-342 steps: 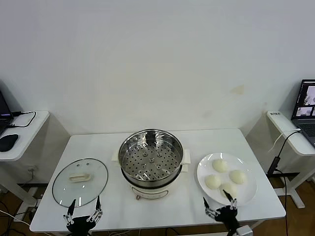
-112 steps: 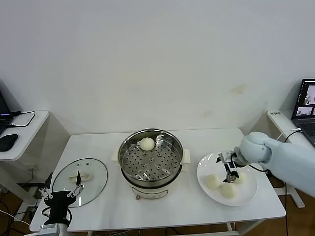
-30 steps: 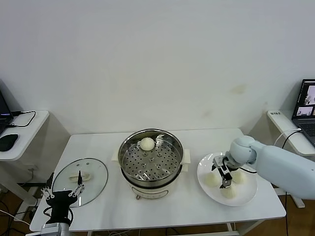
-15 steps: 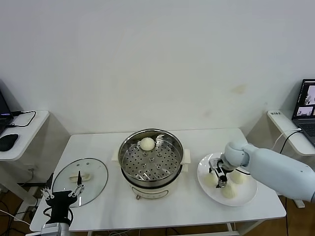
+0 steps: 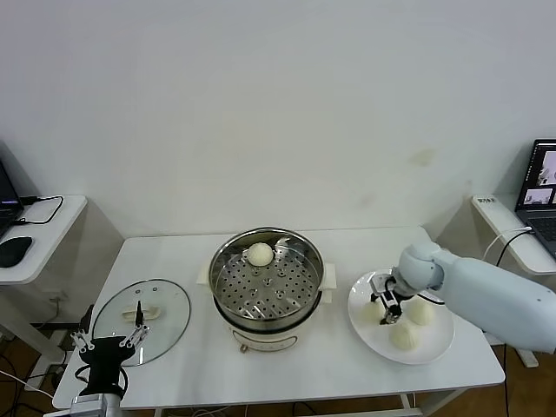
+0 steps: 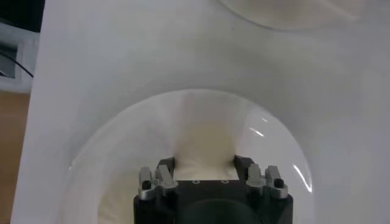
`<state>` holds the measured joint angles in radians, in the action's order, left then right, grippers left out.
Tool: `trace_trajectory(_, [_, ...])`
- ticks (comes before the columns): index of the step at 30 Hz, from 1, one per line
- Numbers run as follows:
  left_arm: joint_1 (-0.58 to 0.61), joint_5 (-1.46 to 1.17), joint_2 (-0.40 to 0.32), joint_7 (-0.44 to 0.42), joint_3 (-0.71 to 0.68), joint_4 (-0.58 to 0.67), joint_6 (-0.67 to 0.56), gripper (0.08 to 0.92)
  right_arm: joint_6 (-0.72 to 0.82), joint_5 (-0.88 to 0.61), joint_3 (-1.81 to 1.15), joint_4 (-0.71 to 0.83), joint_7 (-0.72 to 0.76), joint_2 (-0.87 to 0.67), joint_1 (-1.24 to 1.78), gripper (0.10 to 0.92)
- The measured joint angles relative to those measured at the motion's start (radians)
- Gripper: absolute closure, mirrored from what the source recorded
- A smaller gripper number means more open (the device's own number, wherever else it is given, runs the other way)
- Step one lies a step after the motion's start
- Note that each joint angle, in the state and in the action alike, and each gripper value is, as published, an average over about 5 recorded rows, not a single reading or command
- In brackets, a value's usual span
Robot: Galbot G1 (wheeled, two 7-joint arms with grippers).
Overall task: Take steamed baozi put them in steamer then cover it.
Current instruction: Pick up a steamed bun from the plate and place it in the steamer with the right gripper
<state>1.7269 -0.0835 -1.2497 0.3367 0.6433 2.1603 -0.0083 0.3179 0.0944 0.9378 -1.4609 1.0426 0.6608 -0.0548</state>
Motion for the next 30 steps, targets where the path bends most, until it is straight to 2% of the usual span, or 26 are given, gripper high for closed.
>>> trace_trajectory(9, [-0.003,0.000,0.010,0.000,-0.008,0.012,0.000,0.177,0.029,-0.124,0.053,-0.082,0.008,-0.062,-0.169,0.430])
trace_trajectory(15, [-0.009,-0.002,0.018,0.000,-0.013,0.019,0.000,0.177,0.071,-0.240,0.144,-0.119,-0.018,-0.041,-0.349,0.422])
trace_trajectory(21, [-0.014,-0.003,0.023,0.000,-0.016,0.024,0.001,0.177,0.134,-0.369,0.232,-0.127,-0.069,0.055,-0.487,0.415])
trace_trajectory(30, [-0.021,-0.011,0.019,0.001,0.006,0.024,0.000,0.177,0.241,-0.538,0.284,-0.064,-0.162,0.284,-0.531,0.414])
